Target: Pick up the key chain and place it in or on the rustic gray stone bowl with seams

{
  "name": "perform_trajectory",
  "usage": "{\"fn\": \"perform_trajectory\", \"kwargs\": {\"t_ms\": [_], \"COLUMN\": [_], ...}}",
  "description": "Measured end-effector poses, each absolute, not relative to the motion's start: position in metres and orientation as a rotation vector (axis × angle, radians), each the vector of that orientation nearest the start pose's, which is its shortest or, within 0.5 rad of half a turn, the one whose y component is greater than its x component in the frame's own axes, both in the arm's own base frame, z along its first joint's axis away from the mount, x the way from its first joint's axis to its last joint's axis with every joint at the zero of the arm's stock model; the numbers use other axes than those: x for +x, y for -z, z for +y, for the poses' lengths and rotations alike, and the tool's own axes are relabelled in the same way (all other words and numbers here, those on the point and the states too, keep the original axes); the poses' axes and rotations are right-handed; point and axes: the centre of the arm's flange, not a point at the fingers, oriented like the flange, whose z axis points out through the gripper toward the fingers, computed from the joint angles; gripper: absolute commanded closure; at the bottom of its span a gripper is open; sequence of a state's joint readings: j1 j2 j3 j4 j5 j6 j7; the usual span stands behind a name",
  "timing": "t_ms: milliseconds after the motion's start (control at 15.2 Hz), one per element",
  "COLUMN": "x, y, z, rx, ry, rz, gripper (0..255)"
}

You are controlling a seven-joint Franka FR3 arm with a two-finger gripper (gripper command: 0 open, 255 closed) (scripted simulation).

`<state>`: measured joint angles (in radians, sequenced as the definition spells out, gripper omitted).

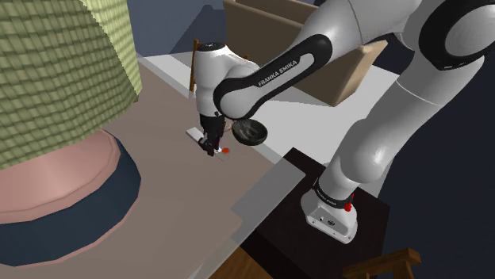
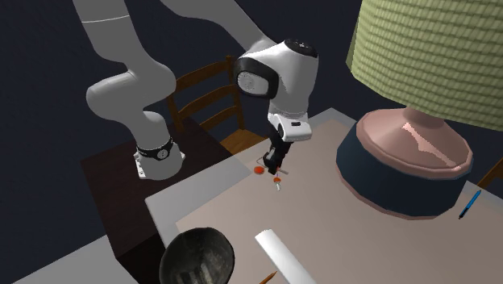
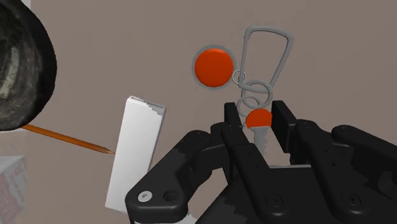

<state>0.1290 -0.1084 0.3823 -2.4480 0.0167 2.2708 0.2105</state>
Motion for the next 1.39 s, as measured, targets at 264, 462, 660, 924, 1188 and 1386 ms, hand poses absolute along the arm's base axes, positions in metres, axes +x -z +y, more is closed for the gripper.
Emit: {"fn": "perform_trajectory", "kwargs": {"t_ms": [264,462,660,924,1188,1386], "x": [0.410,0.416,0.420,0.430,0.440,0.447], "y": [-0.334,-0.336,-0.335,-0.336,-0.340,-0.341], "z": [0.174,0.134,0.097,0.046,-0.005,-0.045], "rx": [-3.160,-3.160,-3.160,-3.160,-3.160,-3.160], "ry": [-0.099,-0.099,-0.098,-0.098,-0.099,-0.098], "rz": [-0.455,-0.454,-0.455,-0.455,-0.455,-0.455], "gripper": [255,255,255,255,255,255]}}
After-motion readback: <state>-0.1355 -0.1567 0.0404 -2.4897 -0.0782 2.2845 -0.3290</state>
